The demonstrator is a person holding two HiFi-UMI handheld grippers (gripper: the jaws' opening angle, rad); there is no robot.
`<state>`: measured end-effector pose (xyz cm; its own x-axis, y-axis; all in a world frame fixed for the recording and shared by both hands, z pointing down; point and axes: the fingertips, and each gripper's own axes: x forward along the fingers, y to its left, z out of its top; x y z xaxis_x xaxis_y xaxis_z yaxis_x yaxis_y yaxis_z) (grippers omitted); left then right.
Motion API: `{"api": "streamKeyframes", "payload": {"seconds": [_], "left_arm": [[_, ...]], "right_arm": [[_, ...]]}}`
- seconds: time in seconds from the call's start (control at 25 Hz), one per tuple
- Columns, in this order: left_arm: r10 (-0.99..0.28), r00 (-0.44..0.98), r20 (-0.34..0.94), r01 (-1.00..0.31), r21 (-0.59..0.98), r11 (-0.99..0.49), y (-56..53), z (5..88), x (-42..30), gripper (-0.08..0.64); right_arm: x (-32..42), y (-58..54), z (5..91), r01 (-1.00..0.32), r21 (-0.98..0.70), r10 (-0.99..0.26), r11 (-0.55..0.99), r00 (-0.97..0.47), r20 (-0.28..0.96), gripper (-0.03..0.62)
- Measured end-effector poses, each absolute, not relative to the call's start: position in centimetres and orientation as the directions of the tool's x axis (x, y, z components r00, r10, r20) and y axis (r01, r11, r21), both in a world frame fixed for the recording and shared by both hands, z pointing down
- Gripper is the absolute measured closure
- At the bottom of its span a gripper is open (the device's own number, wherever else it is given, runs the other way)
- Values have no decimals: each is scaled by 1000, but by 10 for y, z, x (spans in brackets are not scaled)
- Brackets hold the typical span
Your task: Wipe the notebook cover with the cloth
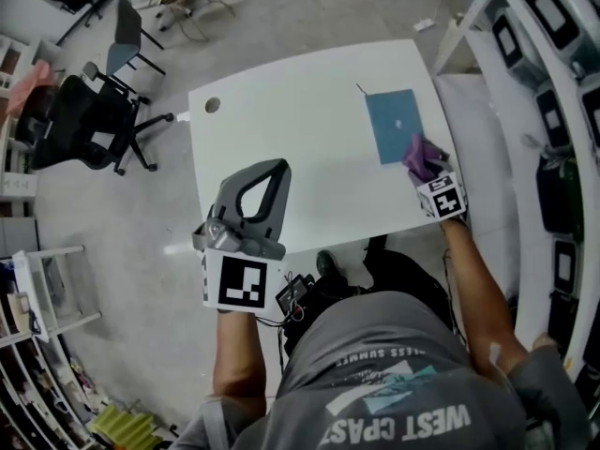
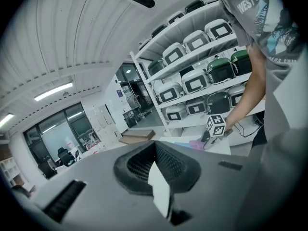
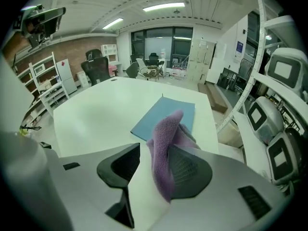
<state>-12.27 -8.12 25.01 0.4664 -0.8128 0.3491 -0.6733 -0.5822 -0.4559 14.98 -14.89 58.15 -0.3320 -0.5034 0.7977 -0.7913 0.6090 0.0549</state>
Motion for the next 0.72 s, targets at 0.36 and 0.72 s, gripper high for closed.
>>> {"api": "streamKeyframes", "payload": {"seconds": [0.36, 0.72], "left_arm": [[-829, 489, 272, -658, -509, -555, -47, 203, -130, 557], [-825, 524, 211, -629, -558, -542, -21, 163, -138, 557]], "right_arm": [[141, -144, 471, -807, 129, -656, 577, -364, 661, 388], [92, -124, 259, -761, 247, -789, 600, -511, 342, 555]]}}
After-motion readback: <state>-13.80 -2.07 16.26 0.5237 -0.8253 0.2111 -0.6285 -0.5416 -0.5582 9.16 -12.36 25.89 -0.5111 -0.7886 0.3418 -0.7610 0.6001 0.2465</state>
